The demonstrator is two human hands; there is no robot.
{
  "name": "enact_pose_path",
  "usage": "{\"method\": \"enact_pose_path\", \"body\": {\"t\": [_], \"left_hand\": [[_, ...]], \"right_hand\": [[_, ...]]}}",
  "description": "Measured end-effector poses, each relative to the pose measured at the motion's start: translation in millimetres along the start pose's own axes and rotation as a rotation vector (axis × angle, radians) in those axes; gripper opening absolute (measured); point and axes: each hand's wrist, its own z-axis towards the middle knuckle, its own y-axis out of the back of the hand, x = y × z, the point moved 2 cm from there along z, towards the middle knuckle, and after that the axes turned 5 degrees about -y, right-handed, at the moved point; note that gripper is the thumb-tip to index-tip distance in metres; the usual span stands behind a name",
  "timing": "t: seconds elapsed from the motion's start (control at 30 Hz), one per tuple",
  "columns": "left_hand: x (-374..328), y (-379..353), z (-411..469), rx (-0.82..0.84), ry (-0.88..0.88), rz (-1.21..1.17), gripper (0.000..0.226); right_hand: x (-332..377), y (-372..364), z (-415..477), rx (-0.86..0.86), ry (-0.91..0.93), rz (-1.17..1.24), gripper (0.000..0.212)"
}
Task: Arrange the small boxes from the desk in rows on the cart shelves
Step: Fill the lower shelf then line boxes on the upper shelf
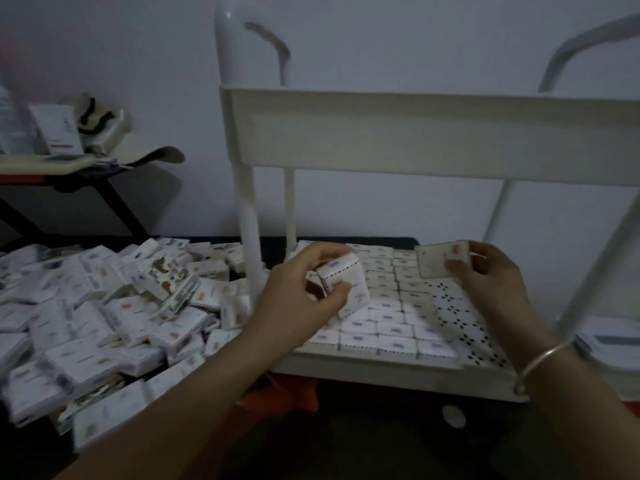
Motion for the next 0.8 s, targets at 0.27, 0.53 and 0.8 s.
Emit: {"method": "enact_pose_path", "body": {"t": [0.27,0.53,0.8], "left_hand": [[57.8,-60.5,93.3,-0.055,-0.016,0.084,0.036],[98.0,-110.4,152.5,0.034,-0.096,0.248,0.034],[108.5,-138.6,171.6,0.220,-0.231,0.302,0.038]], "right_hand": [[-12.2,-16.9,59.6,0.212,-0.112,-0.318,0.032],[-1.5,-30.6,68.2,0.382,-0.374,-0.277,0.034],[0.5,-26.0,60.6,0.340,-0.435,-0.106,0.034]]}}
